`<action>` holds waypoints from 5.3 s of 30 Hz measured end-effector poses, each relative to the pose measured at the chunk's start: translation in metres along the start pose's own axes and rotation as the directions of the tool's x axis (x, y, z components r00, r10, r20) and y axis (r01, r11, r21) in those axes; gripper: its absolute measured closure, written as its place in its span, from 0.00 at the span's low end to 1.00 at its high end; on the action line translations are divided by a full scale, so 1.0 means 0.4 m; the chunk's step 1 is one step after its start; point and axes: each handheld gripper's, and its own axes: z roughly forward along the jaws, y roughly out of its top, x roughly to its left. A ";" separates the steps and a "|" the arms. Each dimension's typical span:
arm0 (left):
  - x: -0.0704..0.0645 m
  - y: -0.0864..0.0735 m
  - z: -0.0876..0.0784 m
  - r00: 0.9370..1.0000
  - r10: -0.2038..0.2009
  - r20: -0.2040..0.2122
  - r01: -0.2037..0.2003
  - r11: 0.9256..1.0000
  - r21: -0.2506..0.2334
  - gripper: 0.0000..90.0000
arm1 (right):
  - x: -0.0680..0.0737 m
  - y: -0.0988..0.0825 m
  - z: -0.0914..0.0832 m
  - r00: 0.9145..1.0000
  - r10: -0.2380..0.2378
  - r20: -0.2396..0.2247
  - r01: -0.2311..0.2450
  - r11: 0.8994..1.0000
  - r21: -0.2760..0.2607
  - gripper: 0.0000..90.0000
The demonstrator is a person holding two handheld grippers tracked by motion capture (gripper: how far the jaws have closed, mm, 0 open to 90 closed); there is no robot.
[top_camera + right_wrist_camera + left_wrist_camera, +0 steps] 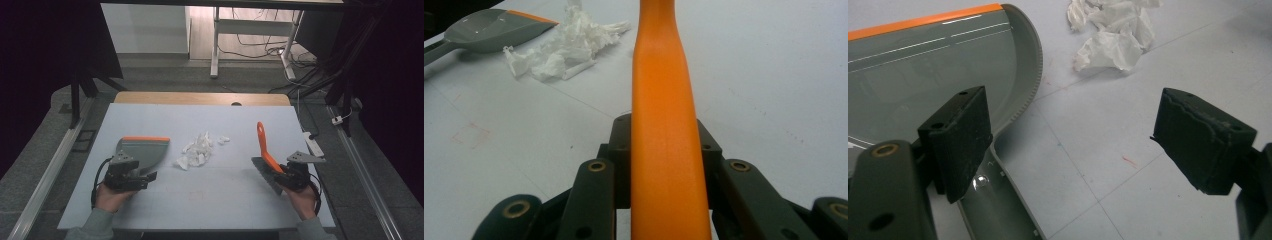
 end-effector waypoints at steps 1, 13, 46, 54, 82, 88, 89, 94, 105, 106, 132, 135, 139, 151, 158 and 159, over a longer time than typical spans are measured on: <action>0.000 0.000 0.000 1.000 0.000 0.001 0.000 1.000 0.000 0.18 | 0.000 0.000 0.000 1.000 -0.003 0.001 0.003 1.000 -0.002 0.78; -0.002 0.002 0.001 1.000 0.013 0.012 -0.013 1.000 -0.006 0.18 | 0.005 0.000 -0.001 1.000 -0.009 -0.002 0.009 1.000 -0.013 0.78; -0.039 0.069 -0.041 1.000 -0.007 -0.015 0.007 1.000 -0.008 0.18 | 0.002 -0.003 -0.010 1.000 0.005 -0.004 -0.005 1.000 -0.025 0.78; -0.038 0.114 -0.068 0.996 -0.007 -0.093 0.011 0.999 0.046 0.20 | -0.001 0.000 -0.015 1.000 0.002 -0.007 -0.003 0.999 -0.038 0.78; 0.036 0.034 -0.037 0.979 -0.105 -0.172 0.147 0.956 0.253 0.18 | 0.009 -0.007 0.003 1.000 -0.015 -0.003 0.015 1.000 0.003 0.78; 0.047 0.022 -0.018 0.977 -0.125 -0.171 0.171 0.943 0.285 0.17 | 0.009 -0.008 0.006 1.000 -0.018 -0.004 0.018 1.000 0.007 0.78; 0.049 0.020 -0.016 0.976 -0.131 -0.172 0.177 0.942 0.285 0.17 | 0.009 -0.008 0.006 1.000 -0.019 -0.004 0.019 1.000 0.009 0.78; 0.059 0.012 -0.003 0.975 -0.148 -0.167 0.191 0.939 0.285 0.18 | 0.010 -0.009 0.008 1.000 -0.020 0.004 0.020 1.000 0.012 0.78; 0.080 -0.008 0.030 0.967 -0.209 -0.147 0.243 0.933 0.267 0.23 | 0.010 -0.011 0.010 1.000 -0.026 0.007 0.026 1.000 0.017 0.78; 0.080 -0.008 0.030 0.967 -0.209 -0.147 0.243 0.933 0.267 0.24 | 0.010 -0.011 0.010 1.000 -0.026 0.008 0.026 1.000 0.017 0.78; 0.082 -0.018 0.066 0.942 -0.257 -0.217 0.302 0.929 0.212 0.50 | 0.012 -0.011 0.014 0.999 -0.046 0.023 0.045 0.999 0.029 0.78; 0.083 -0.018 0.065 0.942 -0.258 -0.214 0.302 0.930 0.208 0.56 | 0.012 -0.012 0.014 0.999 -0.046 0.027 0.045 0.999 0.027 0.78; 0.083 -0.019 0.065 0.942 -0.255 -0.220 0.299 0.934 0.197 0.64 | 0.013 -0.011 0.014 0.998 -0.048 0.028 0.047 0.999 0.028 0.78; 0.096 -0.023 0.057 0.942 -0.254 -0.222 0.293 0.941 0.168 0.68 | 0.015 -0.012 0.017 0.998 -0.055 0.033 0.054 0.998 0.032 0.78; 0.100 -0.023 0.052 0.943 -0.249 -0.221 0.287 0.945 0.158 0.68 | 0.015 -0.013 0.018 0.998 -0.056 0.034 0.055 0.998 0.032 0.78; 0.100 -0.023 0.051 0.943 -0.248 -0.221 0.285 0.946 0.155 0.68 | 0.014 -0.013 0.018 0.998 -0.056 0.034 0.055 0.998 0.032 0.78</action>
